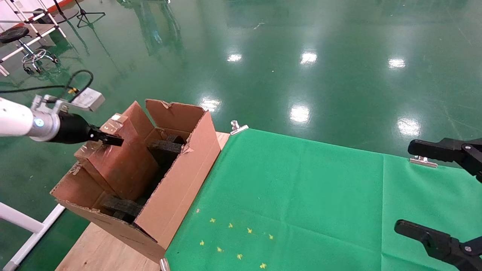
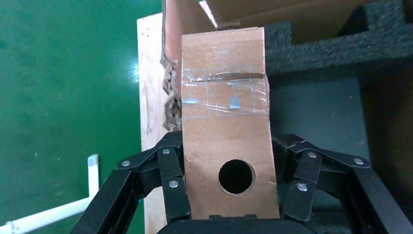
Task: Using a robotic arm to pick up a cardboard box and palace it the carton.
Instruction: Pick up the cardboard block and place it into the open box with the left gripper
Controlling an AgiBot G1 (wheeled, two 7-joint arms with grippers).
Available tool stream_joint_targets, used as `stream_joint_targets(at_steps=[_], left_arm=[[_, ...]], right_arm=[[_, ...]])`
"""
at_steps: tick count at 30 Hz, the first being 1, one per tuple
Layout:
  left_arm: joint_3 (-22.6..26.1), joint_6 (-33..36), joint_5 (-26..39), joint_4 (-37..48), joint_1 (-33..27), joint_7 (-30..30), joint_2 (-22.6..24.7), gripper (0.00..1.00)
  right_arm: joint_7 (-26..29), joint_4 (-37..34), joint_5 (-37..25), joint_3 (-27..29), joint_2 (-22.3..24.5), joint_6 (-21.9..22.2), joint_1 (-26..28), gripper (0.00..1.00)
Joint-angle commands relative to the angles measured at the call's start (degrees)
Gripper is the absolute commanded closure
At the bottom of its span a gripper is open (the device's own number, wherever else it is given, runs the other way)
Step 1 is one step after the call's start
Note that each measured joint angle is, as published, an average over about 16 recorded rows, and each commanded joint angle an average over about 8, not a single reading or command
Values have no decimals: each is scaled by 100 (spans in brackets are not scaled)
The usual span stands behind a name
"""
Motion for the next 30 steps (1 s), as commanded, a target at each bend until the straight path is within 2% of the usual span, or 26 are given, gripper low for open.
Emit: stream_joint_targets(at_steps=[1, 18, 26, 30], left_arm=[[8, -134, 13, 78, 105, -13, 48, 100], [-100, -804, -246, 931, 822, 367, 528, 99], [-144, -937, -337, 1197, 905, 582, 665, 0], [-142, -953, -341, 1231, 912, 590, 679, 0]], right_arm=[[0, 0, 0, 0, 0, 0, 0, 0], [0, 0, 0, 0, 0, 0, 0, 0], [0, -1, 2, 0, 1, 1, -1, 0], [0, -1, 1, 1, 1, 2, -1, 0]])
